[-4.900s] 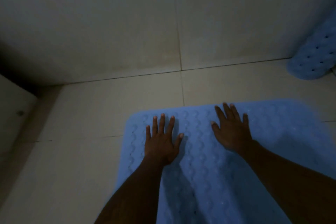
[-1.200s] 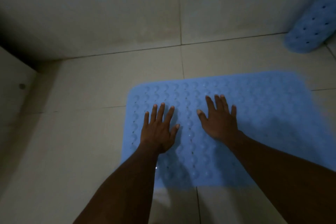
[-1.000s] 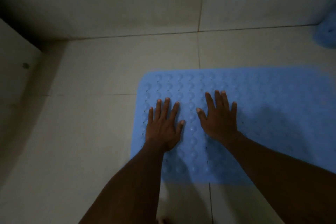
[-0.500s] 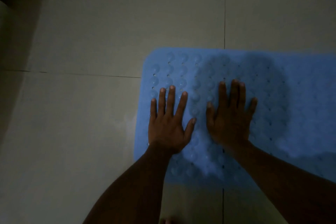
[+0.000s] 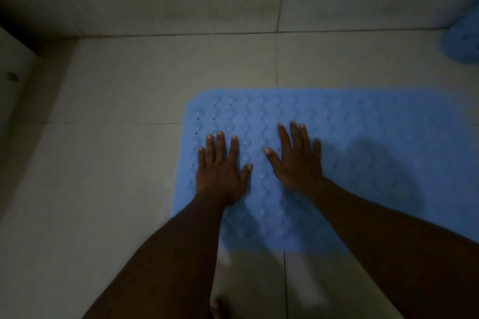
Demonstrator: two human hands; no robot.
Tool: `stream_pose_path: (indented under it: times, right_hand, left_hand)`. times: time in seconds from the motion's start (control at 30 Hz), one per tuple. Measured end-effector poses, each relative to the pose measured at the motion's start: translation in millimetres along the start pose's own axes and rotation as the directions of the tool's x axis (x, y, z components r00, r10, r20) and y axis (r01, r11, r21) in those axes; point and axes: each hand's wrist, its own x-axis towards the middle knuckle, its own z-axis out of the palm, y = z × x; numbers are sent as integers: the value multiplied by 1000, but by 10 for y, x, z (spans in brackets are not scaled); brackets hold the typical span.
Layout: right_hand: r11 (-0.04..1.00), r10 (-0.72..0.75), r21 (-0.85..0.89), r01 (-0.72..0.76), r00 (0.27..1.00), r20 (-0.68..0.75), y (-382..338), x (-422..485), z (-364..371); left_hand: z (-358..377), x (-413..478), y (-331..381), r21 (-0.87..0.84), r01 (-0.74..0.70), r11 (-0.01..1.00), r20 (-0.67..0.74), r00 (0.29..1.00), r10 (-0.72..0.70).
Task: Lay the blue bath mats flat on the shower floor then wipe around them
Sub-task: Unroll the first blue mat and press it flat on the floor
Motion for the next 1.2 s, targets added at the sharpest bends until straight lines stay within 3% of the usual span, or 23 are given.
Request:
stream_pose_path:
  times: [0.17, 0.3, 0.4, 0.6, 0.93, 1.2]
  right_hand:
    - [996, 84, -2, -86, 983, -162, 855, -319, -448]
    - [963, 264, -18, -267, 959, -102, 1596, -582, -641]
    - [958, 282, -6, -288, 942, -181, 1939, -766, -705]
    - [934, 347, -19, -356, 919, -186, 2490, -1066, -650]
    - [916, 384, -12, -402, 883, -269, 2800, -999, -350]
    - [887, 418, -89, -453, 870, -263, 2752, -978, -362]
  left_hand:
    - [-28, -156, 702, 25, -108, 994, -38, 993, 109]
    - [62, -166, 1408, 14, -249, 968, -69, 966, 250]
    - [138, -222, 1896, -13, -347, 938, -77, 936, 345]
    - [400, -296, 2475, -24, -448, 894, -44, 894, 447]
    - [794, -159, 2762, 76, -469, 880, -163, 865, 475]
    - [784, -140, 2774, 99, -448, 889, -111, 882, 457]
